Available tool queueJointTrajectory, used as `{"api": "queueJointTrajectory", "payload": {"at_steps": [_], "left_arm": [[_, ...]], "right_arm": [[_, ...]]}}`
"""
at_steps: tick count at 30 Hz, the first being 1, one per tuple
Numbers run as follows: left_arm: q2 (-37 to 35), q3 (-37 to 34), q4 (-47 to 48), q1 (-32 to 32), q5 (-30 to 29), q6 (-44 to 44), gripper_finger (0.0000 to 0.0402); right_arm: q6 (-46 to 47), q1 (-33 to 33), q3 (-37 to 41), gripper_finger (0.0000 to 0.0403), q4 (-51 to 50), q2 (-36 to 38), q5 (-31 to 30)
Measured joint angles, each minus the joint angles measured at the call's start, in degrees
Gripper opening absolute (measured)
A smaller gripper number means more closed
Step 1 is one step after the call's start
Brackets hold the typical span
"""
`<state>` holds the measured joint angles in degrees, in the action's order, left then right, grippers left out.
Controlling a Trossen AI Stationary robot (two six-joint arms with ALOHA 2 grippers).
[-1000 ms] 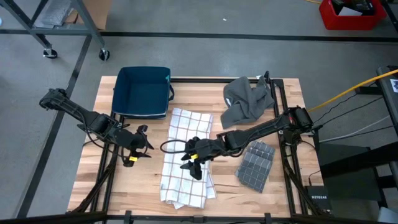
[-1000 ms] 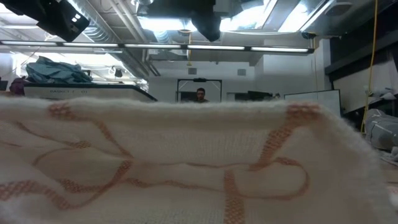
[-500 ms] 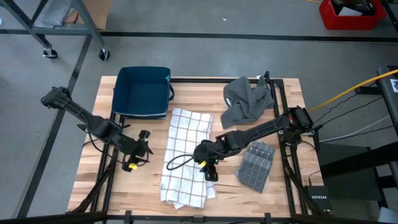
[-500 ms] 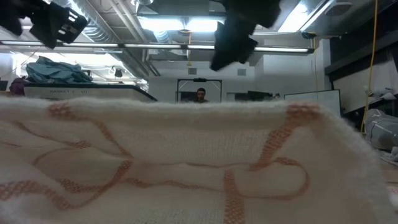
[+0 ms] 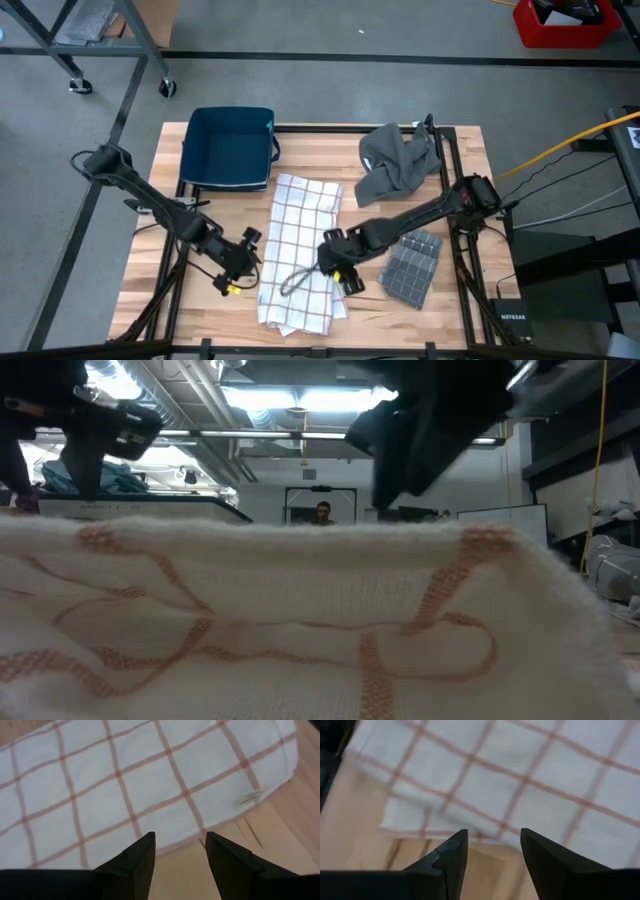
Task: Fold towel
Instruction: Fold the white towel
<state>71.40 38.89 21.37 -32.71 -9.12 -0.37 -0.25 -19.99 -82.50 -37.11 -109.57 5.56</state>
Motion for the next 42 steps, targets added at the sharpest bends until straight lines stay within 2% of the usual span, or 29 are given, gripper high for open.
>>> {"api": "queueJointTrajectory", "payload": {"at_steps": [10,18,30,42], "left_arm": [[10.31,0.0,-10.91,-3.91,0.48,-3.21,0.0166],[16.02,0.07,-17.36,-8.63,-0.19,-4.13,0.0166],[23.79,0.22,-27.08,-10.16,-2.66,-7.08,0.0166],[24.93,0.24,-30.68,-9.55,-2.74,-6.98,0.0166]], "right_arm": [[-0.29,-8.81,0.0,0.0188,1.64,-3.68,-1.42],[-2.04,-14.25,0.0,0.0188,4.81,-6.81,-9.45],[-2.05,-14.84,0.0,0.0188,6.88,-10.22,-15.69],[-2.01,-14.86,-0.21,0.0188,11.24,-12.15,-15.93]]}}
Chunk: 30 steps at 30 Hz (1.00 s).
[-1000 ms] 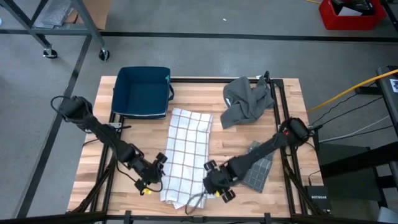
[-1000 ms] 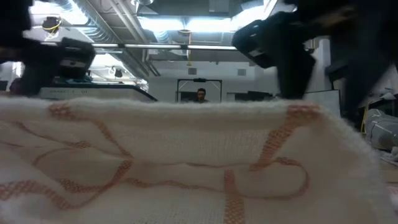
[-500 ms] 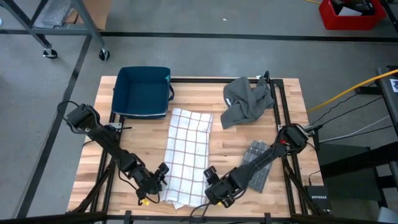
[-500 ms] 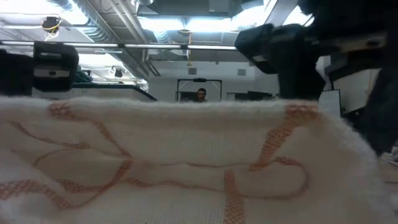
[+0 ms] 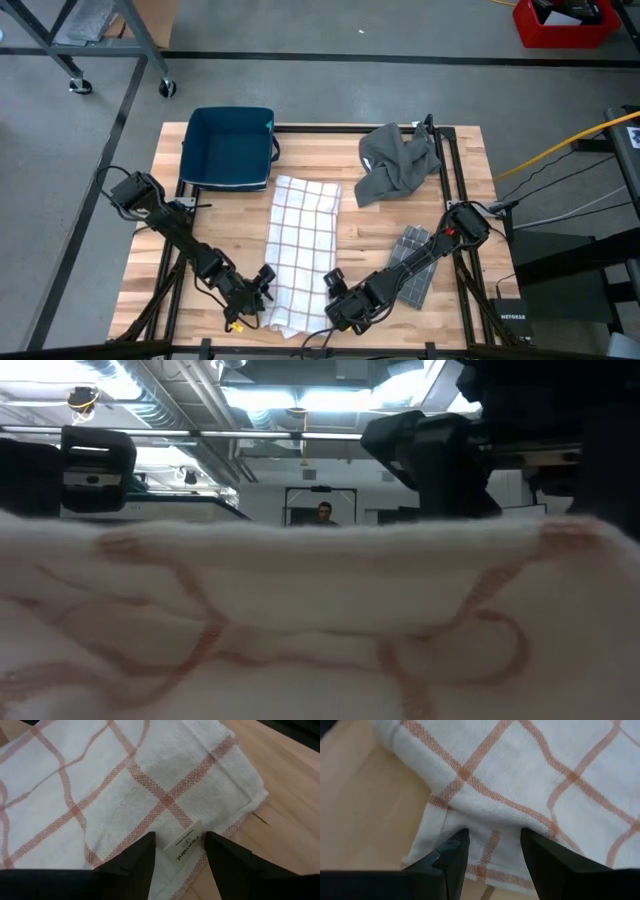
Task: Fold towel
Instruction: Fold the white towel
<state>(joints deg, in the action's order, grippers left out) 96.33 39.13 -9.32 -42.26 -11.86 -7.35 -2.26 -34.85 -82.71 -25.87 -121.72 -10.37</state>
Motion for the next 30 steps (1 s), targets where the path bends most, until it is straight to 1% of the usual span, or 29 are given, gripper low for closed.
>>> {"api": "queueJointTrajectory", "payload": {"at_steps": [6,11,13,16,20,24,28,30], "left_arm": [[0.0,0.0,-0.03,0.75,-0.16,0.2,0.0166],[0.0,-0.02,-0.03,1.38,-0.46,2.77,0.0165],[0.02,-0.02,0.04,1.4,-0.59,3.99,0.0156],[0.02,-0.02,0.18,1.03,-0.59,5.89,0.0132],[0.04,-0.02,0.57,0.23,-0.76,8.18,0.0094],[0.04,-0.02,1.53,-0.56,-0.83,9.87,0.0057],[0.04,-0.02,1.61,-0.66,-0.76,11.43,0.0023],[0.04,-0.02,1.63,-0.66,-0.76,11.85,0.0009]], "right_arm": [[0.02,0.0,0.14,0.0188,5.03,-0.62,0.33],[0.64,0.0,0.14,0.0188,10.53,-2.13,1.01],[0.7,0.0,0.12,0.0187,12.33,-2.71,1.44],[2.32,0.0,0.12,0.0176,14.17,-3.16,1.99],[6.93,0.0,0.12,0.014,14.17,-3.22,2.13],[10.79,-0.02,0.12,0.0087,14.17,-3.25,2.29],[15.17,0.0,0.16,0.0022,14.78,-3.27,2.46],[18.35,0.04,0.19,0.0008,15.63,-3.3,3.47]]}}
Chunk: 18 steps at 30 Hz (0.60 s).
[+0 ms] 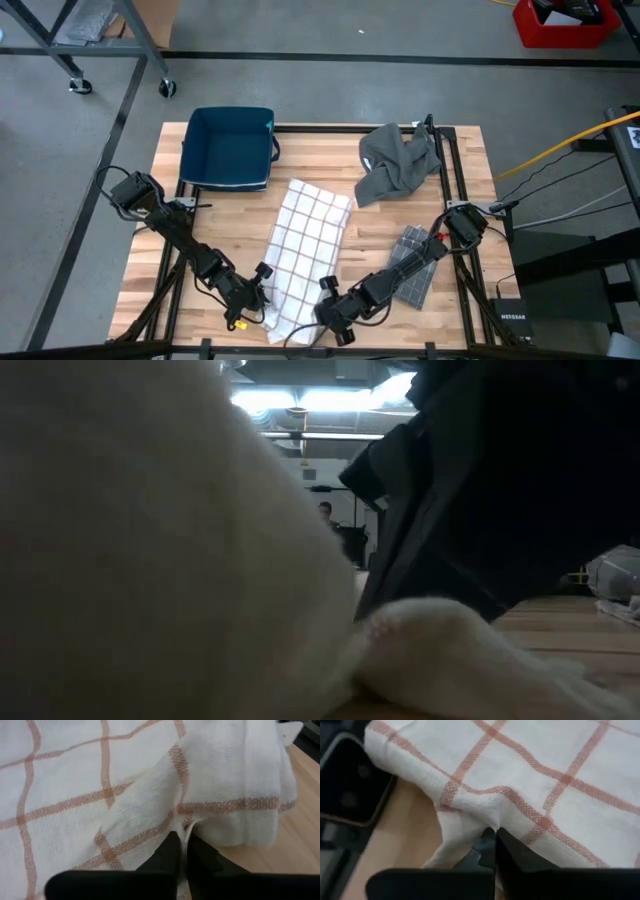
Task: Fold towel
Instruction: Fold the white towel
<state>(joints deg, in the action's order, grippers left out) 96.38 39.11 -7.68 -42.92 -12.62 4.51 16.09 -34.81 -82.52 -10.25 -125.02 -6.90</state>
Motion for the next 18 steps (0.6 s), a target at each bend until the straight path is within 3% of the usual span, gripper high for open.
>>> {"api": "queueJointTrajectory", "payload": {"at_steps": [4,12,18], "left_arm": [[-0.68,-0.06,-0.14,0.0,0.04,2.62,0.0006],[-6.78,-0.13,0.11,0.0,1.9,8.86,0.0002],[-9.5,-0.11,-0.06,-0.79,6.84,16.16,0.0002]], "right_arm": [[9.47,-0.04,0.02,0.0018,0.7,-0.01,0.92],[24.22,-0.07,0.07,0.0006,11.0,-0.05,12.31],[30.71,-0.11,0.04,0.0004,21.59,-0.05,13.4]]}}
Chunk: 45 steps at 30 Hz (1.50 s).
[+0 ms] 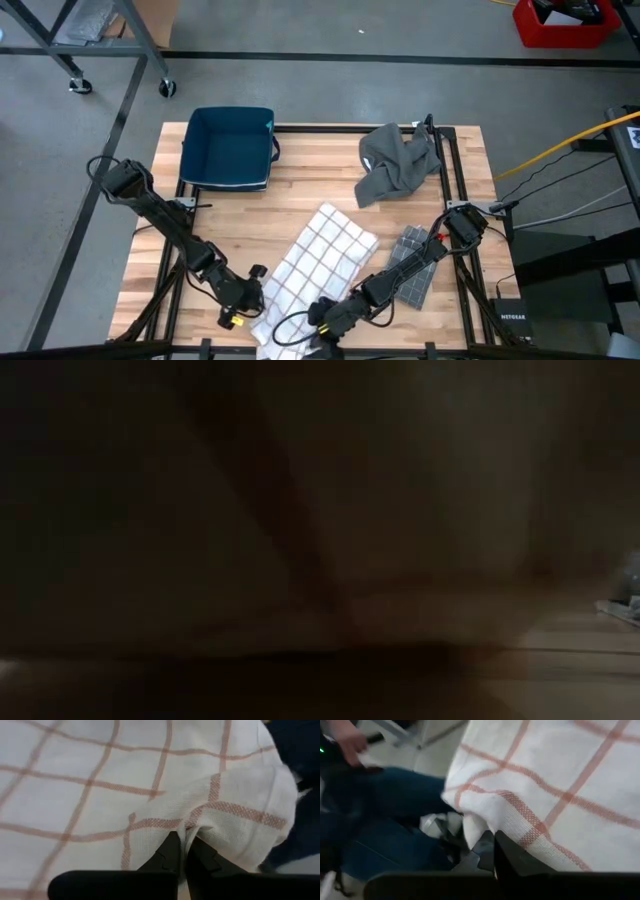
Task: Fold towel
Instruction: Fold the white towel
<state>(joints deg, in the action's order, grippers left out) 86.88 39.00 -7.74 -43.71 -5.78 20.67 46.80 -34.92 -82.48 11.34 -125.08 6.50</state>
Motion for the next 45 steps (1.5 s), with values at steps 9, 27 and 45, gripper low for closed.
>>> {"api": "queueJointTrajectory", "payload": {"at_steps": [9,27,45], "left_arm": [[-0.25,0.0,-6.41,-3.12,9.69,19.19,0.0001],[-17.22,0.09,5.49,0.79,0.43,23.84,0.0001],[-20.84,0.09,11.8,13.38,-9.58,23.84,0.0001]], "right_arm": [[5.82,-0.62,-3.43,0.0002,3.54,0.0,-1.88],[5.45,-1.88,-25.18,0.0,-40.23,0.15,-15.75],[13.33,-1.68,-39.63,0.0,-82.27,0.2,-28.11]]}}
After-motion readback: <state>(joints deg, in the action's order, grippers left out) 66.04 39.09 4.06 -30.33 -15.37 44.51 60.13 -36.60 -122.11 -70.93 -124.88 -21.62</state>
